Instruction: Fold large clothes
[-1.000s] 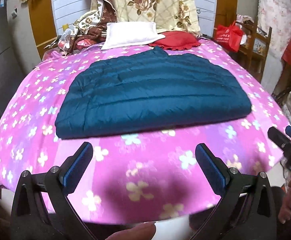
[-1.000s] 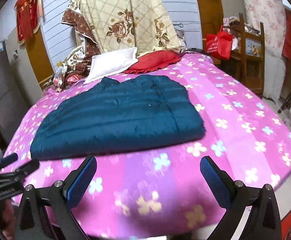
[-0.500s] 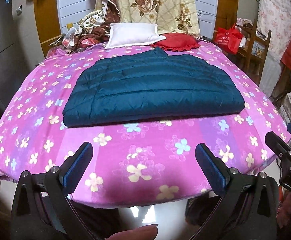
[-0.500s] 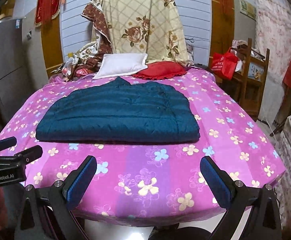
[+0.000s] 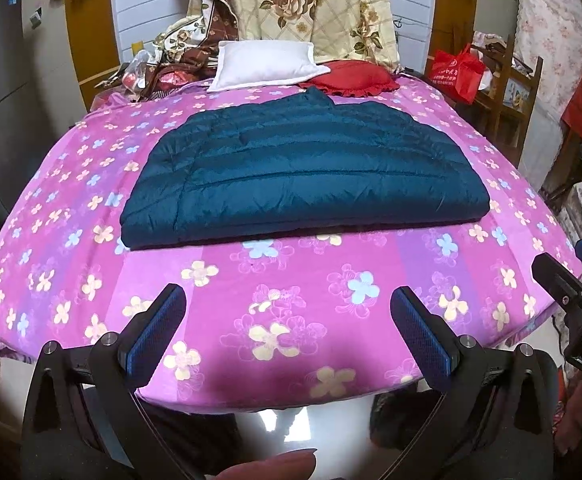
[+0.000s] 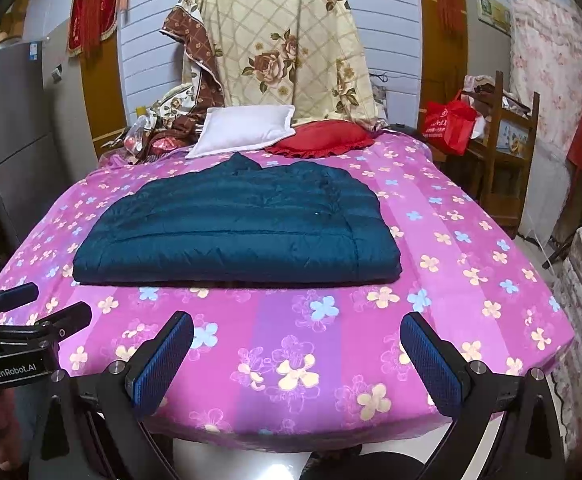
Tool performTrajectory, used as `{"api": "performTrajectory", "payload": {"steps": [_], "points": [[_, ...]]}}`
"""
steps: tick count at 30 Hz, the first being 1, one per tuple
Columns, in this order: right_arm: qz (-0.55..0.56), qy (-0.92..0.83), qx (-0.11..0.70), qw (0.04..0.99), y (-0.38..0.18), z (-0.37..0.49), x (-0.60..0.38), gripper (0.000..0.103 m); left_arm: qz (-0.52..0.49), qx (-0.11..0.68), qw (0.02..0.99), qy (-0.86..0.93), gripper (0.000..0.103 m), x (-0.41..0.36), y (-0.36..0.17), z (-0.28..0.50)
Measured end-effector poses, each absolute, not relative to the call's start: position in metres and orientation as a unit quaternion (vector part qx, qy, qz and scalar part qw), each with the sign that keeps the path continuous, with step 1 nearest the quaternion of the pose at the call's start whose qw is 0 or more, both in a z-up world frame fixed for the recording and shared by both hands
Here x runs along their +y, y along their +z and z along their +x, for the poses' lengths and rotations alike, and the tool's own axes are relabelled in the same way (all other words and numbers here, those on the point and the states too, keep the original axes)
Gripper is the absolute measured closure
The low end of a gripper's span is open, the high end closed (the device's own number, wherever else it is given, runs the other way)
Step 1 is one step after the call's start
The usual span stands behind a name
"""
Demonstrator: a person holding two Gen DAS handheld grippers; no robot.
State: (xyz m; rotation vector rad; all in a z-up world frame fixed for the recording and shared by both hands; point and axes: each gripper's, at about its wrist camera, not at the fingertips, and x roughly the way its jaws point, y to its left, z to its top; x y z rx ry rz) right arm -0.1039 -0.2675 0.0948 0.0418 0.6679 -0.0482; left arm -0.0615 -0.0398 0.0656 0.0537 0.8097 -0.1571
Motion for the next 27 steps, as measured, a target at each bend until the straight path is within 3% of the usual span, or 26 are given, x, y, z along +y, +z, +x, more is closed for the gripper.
{"api": "performTrajectory", "payload": {"steps": [27], "points": [[0.021, -0.02, 0.328, 0.944, 0.0923, -0.103, -0.2674, 0.001, 0.024, 0.4, 0.913, -0.077, 0.0, -0.0396, 0.0591, -0.0604]]}}
